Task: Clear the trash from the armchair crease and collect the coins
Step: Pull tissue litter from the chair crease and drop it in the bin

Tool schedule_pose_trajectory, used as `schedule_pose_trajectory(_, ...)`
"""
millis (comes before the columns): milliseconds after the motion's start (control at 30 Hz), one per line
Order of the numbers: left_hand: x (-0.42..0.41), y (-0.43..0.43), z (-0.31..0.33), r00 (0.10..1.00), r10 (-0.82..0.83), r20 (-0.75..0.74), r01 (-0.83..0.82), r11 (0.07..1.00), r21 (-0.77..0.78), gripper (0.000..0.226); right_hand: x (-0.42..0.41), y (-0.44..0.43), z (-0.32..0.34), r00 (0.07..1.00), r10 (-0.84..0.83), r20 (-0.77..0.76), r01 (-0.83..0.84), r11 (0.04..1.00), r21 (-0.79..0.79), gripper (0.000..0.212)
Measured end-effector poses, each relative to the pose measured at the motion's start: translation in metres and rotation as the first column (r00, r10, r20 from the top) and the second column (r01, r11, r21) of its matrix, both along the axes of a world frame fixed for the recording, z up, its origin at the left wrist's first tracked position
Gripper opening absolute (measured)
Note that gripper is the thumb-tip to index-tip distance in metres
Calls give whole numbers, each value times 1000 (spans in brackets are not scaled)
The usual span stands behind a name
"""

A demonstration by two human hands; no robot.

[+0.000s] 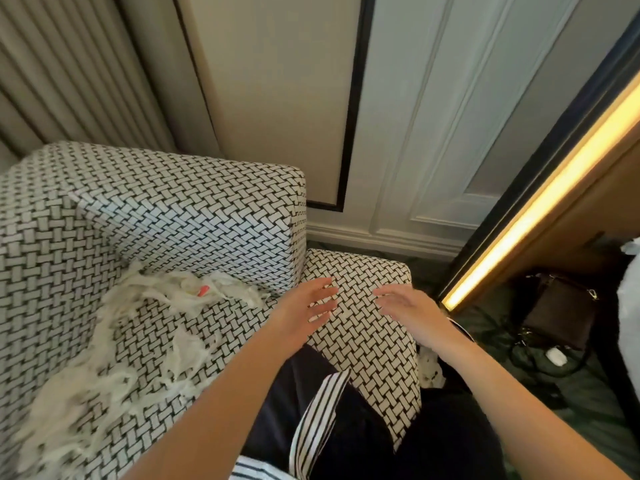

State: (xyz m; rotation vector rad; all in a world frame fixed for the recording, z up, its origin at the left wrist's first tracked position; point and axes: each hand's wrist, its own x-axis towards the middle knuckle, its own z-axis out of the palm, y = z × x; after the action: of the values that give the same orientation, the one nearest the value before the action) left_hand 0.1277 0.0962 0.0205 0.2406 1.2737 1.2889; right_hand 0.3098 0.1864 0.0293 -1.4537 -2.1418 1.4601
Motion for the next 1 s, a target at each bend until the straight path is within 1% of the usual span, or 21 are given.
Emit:
schedule_pose_trajectory(133,-41,-44,-6,991,127,-48,-126,992,21,23,-56,-37,6,971,236,28,-238,964,116,19)
schedule_pose_trajectory(200,-59,-67,-10,981,181,-73,-180,983,30,21,-85,-54,5,945,326,41,-328,933,148,24)
schedule_pose_trajectory(300,-86,-102,-17,960,256,-117,-253,967,37,22,-127,-81,2,917,398,29,-398,907,140,28)
schedule_pose_trajectory(433,-112,-142,-28,921,351,-166,-358,934,-11,23,-176,-114,-11,882,470,15,-469,875,119,33)
schedule_pose_trajectory(500,-125,-164,-35,905,384,-184,-396,917,-37,23,-201,-132,-24,835,547,59,-550,826,121,37)
schedule_pose_trajectory(567,-133,-183,-41,887,420,-192,-440,895,-73,23,-221,-149,-40,782,609,135,-623,769,142,44)
schedule_pose_trajectory(667,-141,-208,-50,855,478,-200,-506,853,-128,21,-242,-168,-68,719,639,272,-691,702,175,60)
schedule_pose_trajectory(733,-142,-223,-55,847,482,-223,-519,841,-153,17,-251,-174,-84,675,642,364,-723,675,151,71)
schedule_pose_trajectory(800,-138,-232,-61,856,456,-244,-503,844,-188,17,-253,-176,-98,624,646,441,-750,654,103,76)
schedule_pose_trajectory(933,-131,-239,-71,886,367,-284,-441,855,-274,17,-249,-174,-113,526,650,548,-789,613,30,66)
schedule_pose_trajectory(967,-129,-239,-73,890,344,-300,-428,857,-288,17,-247,-173,-114,516,654,553,-793,609,19,63)
schedule_pose_trajectory(1000,-127,-238,-77,888,326,-323,-421,859,-292,16,-246,-173,-112,525,657,541,-790,612,25,59)
